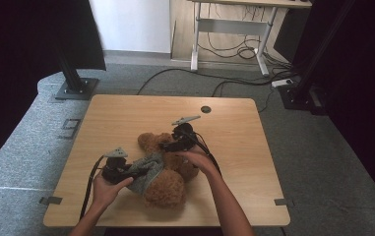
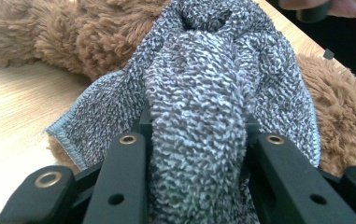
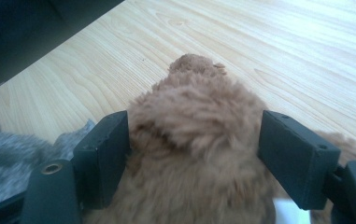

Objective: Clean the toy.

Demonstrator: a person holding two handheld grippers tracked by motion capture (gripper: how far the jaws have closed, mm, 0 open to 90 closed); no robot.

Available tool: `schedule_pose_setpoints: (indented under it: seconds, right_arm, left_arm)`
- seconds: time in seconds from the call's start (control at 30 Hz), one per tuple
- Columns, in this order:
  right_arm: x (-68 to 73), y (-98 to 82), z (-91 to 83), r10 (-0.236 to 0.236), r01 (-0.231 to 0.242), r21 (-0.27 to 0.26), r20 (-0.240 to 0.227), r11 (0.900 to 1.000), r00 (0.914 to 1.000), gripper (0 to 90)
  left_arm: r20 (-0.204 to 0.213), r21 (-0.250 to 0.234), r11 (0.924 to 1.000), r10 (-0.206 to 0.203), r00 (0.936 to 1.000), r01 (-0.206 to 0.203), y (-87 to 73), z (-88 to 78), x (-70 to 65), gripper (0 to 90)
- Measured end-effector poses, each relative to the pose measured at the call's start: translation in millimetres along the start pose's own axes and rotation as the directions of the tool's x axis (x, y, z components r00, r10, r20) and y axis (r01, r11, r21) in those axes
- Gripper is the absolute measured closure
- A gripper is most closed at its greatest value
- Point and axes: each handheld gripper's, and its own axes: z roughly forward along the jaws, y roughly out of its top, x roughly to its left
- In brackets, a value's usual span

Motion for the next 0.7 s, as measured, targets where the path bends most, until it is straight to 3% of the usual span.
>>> schedule_pose_setpoints:
  seconds: [0.17,0.47,0.57,0.7]
  right_arm:
    - [-2.8,0.9,11.9,-0.017,0.017,0.018,-0.014,1.000,0.9998,27.8]
    - [0.1,-2.6,15.6,-0.070,0.069,0.042,0.024,0.997,0.9972,37.6]
    - [-0.3,-5.7,16.9,-0.091,0.087,0.052,0.067,0.995,0.9936,43.3]
    - [0.8,-8.5,17.8,-0.087,0.082,0.050,0.103,0.995,0.9908,47.9]
  left_arm:
    - [0.002,0.002,1.0000,0.000,1.0000,0.000,-0.4,0.6,-0.1,66.1]
    - [0.006,-0.015,0.9999,0.006,1.0000,-0.006,2.3,-4.9,-3.4,66.1]
    - [0.017,-0.037,0.9991,0.023,0.9996,-0.022,6.9,-12.3,-9.6,66.0]
    - [0.046,-0.068,0.9956,0.068,0.9966,-0.065,17.0,-21.2,-28.9,66.0]
